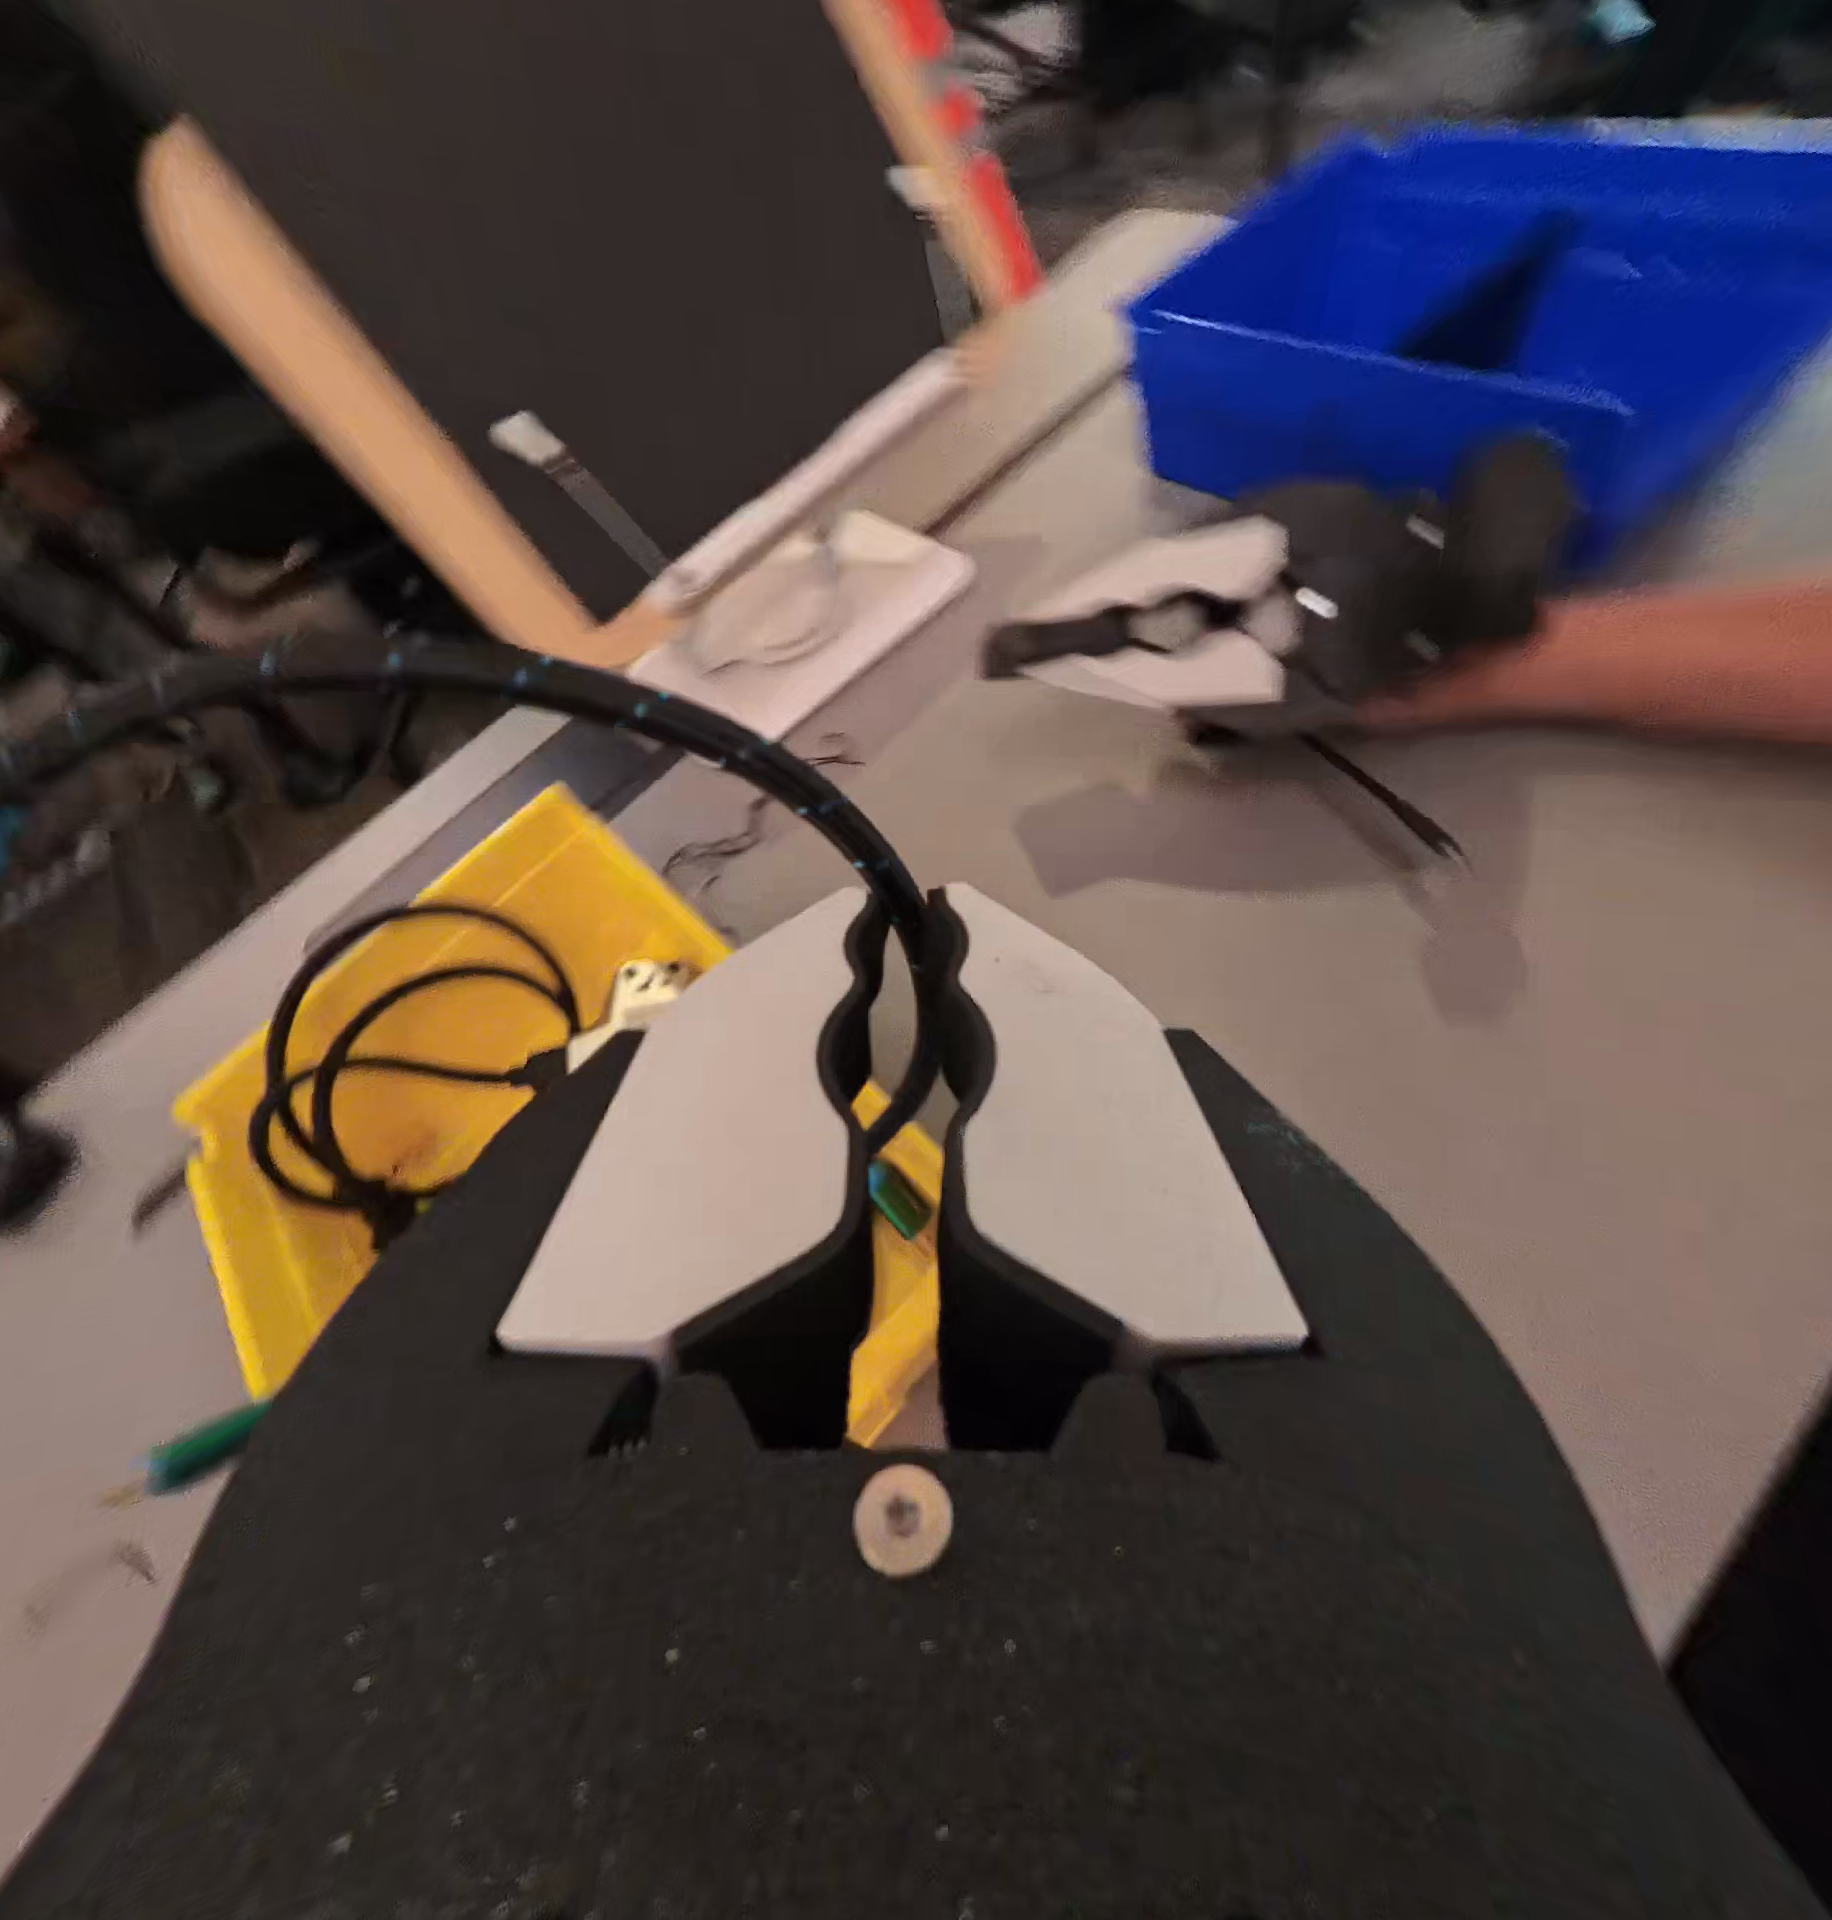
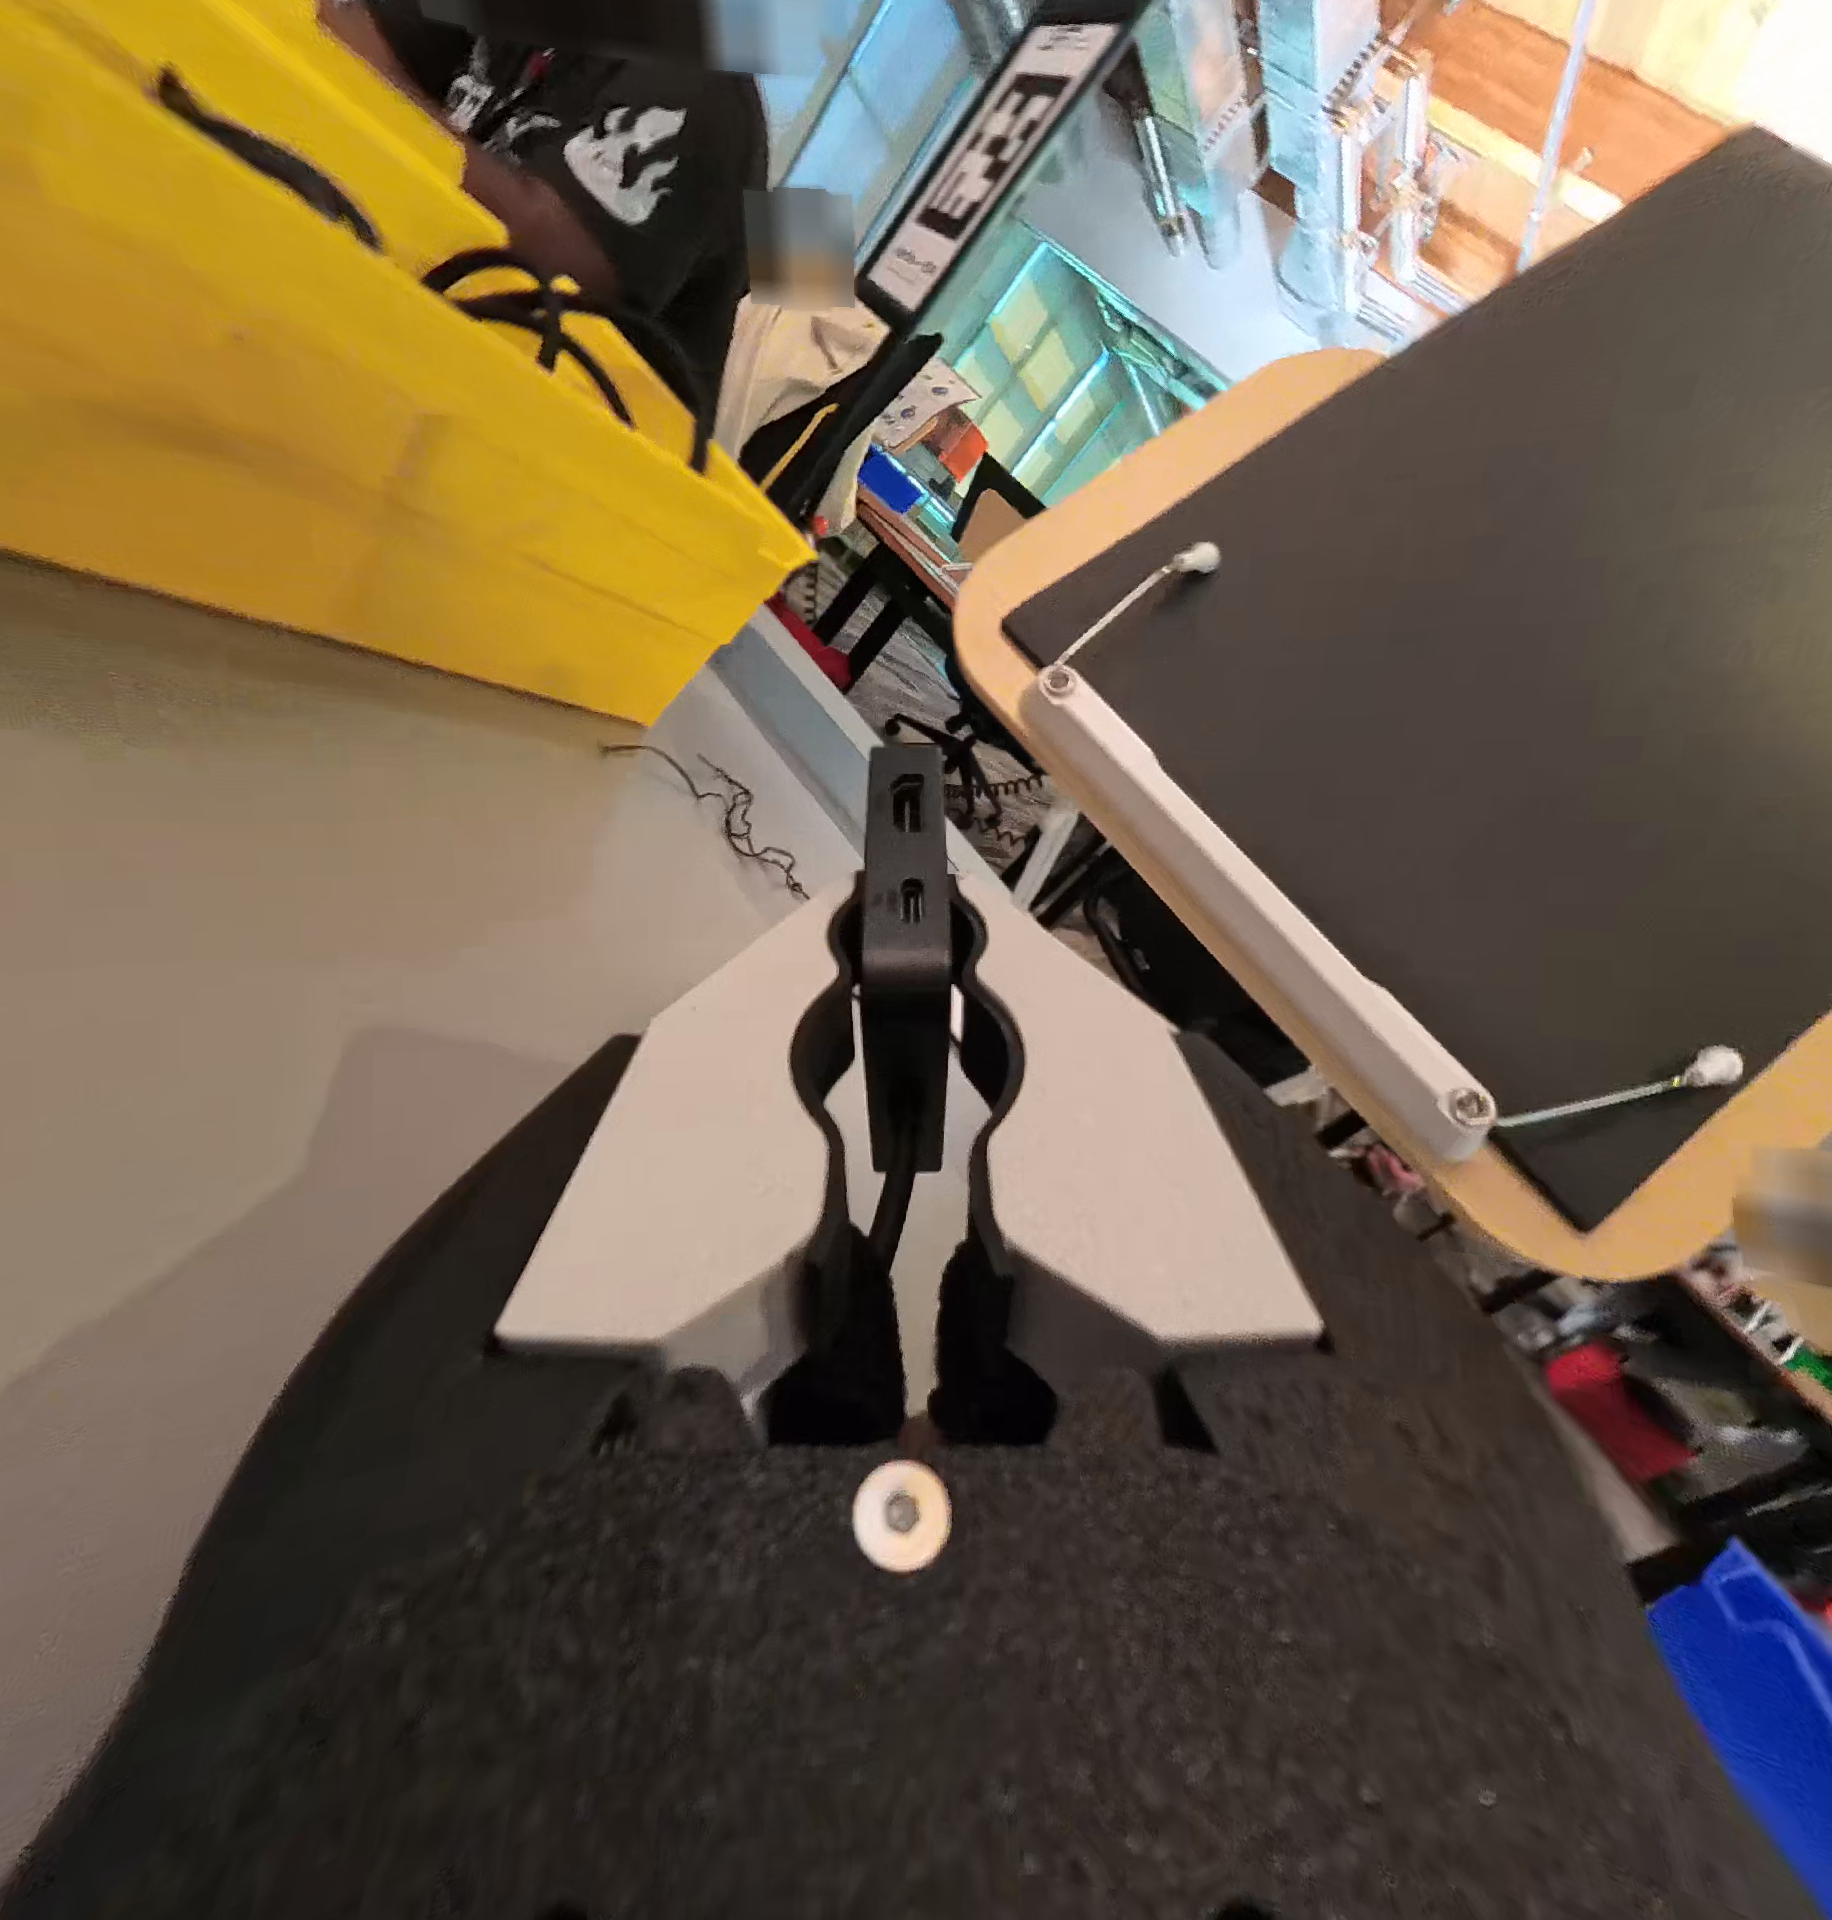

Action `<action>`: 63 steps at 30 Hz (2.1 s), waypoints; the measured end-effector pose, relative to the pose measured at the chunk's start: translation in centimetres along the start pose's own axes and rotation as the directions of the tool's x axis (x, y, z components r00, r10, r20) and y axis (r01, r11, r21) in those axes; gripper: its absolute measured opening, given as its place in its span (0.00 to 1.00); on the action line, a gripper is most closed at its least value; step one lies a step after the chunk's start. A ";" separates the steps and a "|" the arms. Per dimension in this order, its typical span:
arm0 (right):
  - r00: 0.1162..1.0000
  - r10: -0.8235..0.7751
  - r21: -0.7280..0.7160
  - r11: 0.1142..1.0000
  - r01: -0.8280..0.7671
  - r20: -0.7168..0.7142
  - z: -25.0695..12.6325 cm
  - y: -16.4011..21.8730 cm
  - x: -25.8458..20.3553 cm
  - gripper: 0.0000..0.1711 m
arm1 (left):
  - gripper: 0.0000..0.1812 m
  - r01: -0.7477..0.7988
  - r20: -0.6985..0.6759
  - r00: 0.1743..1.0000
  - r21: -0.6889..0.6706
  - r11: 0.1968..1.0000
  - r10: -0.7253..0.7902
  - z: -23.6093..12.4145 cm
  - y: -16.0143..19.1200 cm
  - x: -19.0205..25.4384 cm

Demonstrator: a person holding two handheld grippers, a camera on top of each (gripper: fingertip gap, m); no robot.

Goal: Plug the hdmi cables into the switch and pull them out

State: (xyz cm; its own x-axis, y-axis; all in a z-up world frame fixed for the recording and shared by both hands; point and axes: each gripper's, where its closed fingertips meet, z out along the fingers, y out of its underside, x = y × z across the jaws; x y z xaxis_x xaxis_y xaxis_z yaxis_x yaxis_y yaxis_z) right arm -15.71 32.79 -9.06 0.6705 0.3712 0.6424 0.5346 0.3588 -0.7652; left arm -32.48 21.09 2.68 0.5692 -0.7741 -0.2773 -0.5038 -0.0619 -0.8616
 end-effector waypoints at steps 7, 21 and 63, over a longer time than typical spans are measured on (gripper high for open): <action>0.991 0.131 0.006 0.991 -0.131 -0.038 -0.3 0.4 1.8 0.07 | 0.04 -0.610 -0.422 0.745 -0.117 0.784 0.517 0.4 6.2 16.6; 0.988 0.152 0.015 0.988 -0.152 -0.016 -0.3 0.4 1.6 0.07 | 0.04 -0.604 -0.637 0.688 -0.238 0.760 0.348 2.4 14.5 25.3; 0.993 0.115 0.029 0.993 -0.115 0.010 -0.2 -0.1 0.9 0.07 | 0.03 -0.186 0.385 0.900 -0.086 0.979 0.205 2.7 -0.9 1.2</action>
State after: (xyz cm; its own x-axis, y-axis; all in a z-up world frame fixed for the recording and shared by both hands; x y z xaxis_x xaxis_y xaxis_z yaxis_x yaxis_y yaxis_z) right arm -15.05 32.95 -8.43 0.7224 0.4181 0.5507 0.4387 0.3385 -0.8325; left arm -29.58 21.90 1.98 0.6592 -0.4667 -0.5895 -0.6546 0.0294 -0.7554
